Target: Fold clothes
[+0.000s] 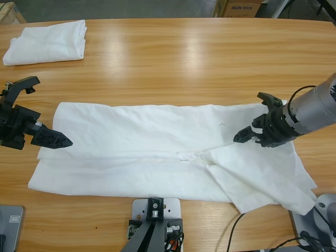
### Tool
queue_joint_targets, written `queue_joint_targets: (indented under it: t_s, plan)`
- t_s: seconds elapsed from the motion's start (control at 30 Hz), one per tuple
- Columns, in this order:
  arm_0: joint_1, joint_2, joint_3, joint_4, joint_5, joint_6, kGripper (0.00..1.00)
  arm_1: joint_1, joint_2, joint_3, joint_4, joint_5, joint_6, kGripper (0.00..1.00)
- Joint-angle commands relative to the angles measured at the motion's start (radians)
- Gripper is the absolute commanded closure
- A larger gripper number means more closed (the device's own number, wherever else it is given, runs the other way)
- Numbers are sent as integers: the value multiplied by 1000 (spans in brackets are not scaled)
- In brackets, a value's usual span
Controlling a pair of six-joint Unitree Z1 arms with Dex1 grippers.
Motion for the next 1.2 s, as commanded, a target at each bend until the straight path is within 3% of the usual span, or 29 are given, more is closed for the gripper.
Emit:
queue_joint_targets:
  t_s: [0.03, 0.13, 0.5, 0.6, 0.73, 1.2]
  plan:
    - [-6, 28, -4, 11, 15, 5, 0, -9, 48, 20, -15, 12, 2, 430]
    - [-4, 29, -6, 10, 15, 5, 0, -9, 57, 17, -15, 12, -1, 510]
    - [7, 26, -4, 11, 15, 5, 0, -9, 74, 16, -21, 19, -15, 526]
    - [12, 24, -5, 11, 15, 5, 0, -9, 71, 15, -18, 34, -45, 780]
    - [22, 19, -3, 11, 15, 5, 0, -8, 82, 14, -17, 46, -71, 1000]
    - [39, 7, 1, 11, 15, 5, 0, 9, 117, 14, -15, 33, -80, 1000]
